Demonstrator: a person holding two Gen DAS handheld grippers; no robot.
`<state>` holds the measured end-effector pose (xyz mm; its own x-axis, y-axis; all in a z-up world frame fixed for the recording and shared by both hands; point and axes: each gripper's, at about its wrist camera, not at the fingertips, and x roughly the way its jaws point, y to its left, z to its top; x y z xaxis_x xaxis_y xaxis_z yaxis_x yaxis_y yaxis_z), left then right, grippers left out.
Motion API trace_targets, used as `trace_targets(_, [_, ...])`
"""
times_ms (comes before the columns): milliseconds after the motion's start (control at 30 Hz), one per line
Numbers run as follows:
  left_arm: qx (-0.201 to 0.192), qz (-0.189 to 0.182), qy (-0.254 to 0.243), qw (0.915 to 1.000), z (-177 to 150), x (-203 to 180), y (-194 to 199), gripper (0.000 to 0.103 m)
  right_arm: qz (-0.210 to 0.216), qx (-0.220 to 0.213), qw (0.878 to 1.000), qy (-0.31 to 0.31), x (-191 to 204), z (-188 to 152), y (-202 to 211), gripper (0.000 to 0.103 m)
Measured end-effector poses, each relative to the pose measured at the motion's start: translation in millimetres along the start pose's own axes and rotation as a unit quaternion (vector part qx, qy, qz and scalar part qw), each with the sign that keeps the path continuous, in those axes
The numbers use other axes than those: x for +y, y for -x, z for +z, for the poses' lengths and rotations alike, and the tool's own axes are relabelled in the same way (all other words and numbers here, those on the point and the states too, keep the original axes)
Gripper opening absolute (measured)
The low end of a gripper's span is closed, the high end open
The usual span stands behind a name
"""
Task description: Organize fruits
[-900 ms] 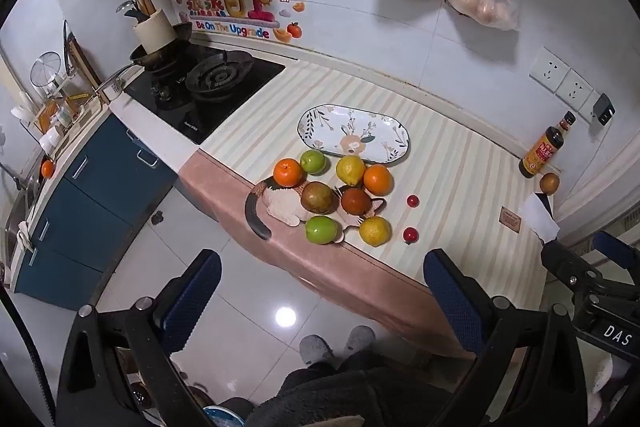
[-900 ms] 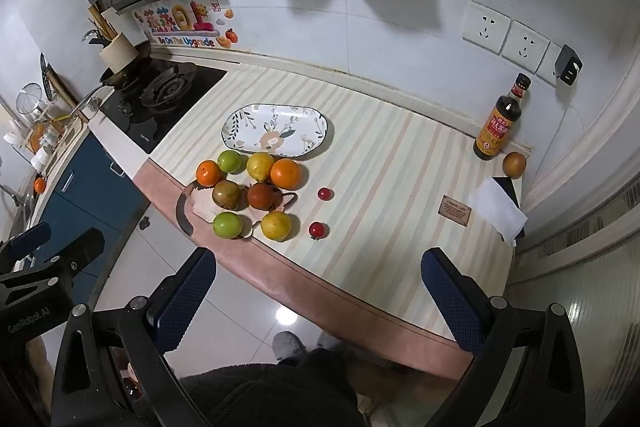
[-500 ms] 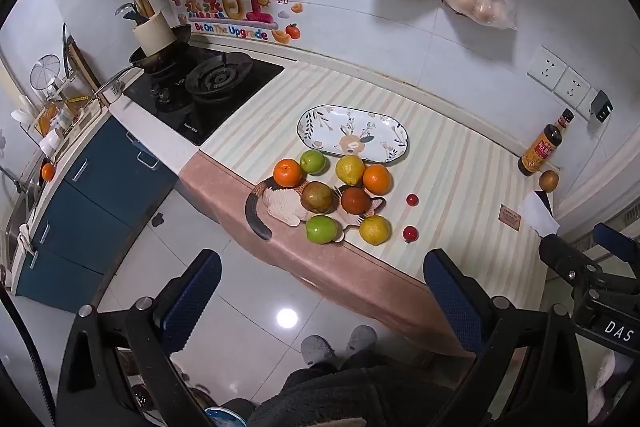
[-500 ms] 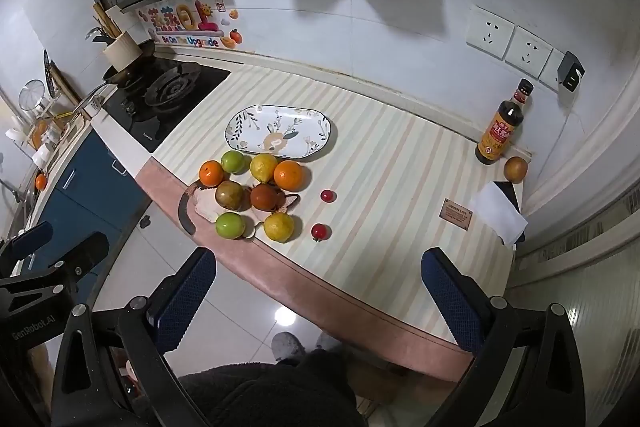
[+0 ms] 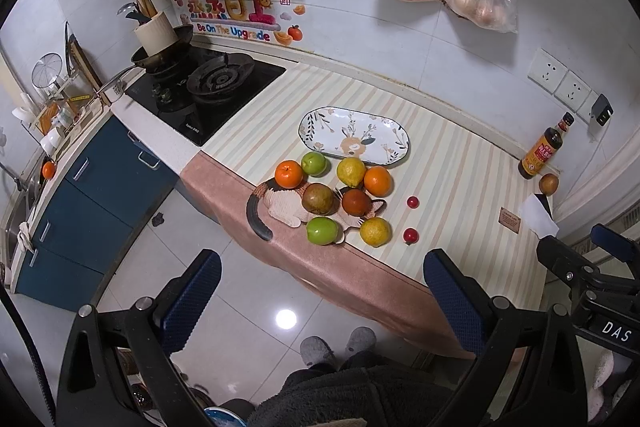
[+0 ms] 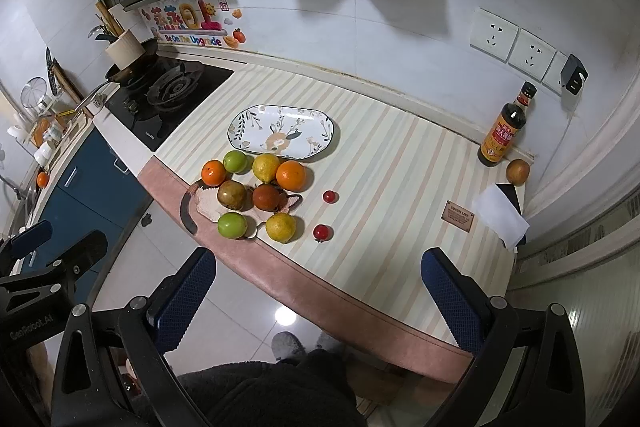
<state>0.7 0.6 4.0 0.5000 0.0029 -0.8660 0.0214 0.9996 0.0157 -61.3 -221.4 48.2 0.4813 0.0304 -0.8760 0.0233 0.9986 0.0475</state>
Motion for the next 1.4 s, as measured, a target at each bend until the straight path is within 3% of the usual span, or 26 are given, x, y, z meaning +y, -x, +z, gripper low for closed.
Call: trace_targets(1400, [-0.004,-0.003,0.002,1.0,11.0,4.0,4.9,0.103,0.005,-0.003,1.0,0.008,1.7,7.5,-1.4,0.103])
